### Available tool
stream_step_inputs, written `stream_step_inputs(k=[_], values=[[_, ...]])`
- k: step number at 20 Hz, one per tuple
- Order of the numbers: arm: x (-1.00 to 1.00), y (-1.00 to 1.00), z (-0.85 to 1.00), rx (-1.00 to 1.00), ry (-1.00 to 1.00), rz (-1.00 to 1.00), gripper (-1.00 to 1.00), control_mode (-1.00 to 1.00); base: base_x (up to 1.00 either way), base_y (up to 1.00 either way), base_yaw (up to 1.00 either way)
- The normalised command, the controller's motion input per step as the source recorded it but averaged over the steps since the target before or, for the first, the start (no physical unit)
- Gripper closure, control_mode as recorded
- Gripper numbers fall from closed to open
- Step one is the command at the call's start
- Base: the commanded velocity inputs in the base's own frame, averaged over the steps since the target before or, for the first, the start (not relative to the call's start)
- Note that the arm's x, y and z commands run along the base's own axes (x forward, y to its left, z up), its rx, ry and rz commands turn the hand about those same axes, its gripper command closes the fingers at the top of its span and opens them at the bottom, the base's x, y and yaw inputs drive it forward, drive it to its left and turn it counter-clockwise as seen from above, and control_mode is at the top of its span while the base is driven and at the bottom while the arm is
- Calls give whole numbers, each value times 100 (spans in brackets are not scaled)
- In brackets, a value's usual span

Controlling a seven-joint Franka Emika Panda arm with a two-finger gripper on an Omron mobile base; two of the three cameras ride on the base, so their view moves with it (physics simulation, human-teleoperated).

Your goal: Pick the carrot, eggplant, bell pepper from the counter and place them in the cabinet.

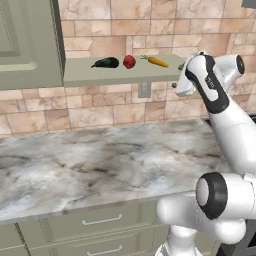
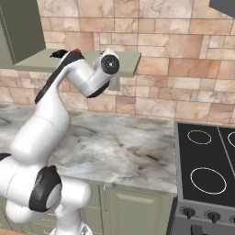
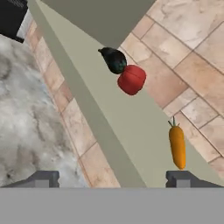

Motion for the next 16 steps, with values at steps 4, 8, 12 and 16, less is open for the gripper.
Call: stream_step_inputs(k=[4, 8, 12, 16], values=[[-100, 0, 8, -15, -7, -2, -100, -100, 0, 0, 0], [-100, 18, -81, -38, 16, 0, -100, -100, 0, 0, 0], [-100, 31, -100, -53, 38, -1, -100, -100, 0, 0, 0], [-100, 45, -100, -61, 47, -7, -100, -100, 0, 0, 0]])
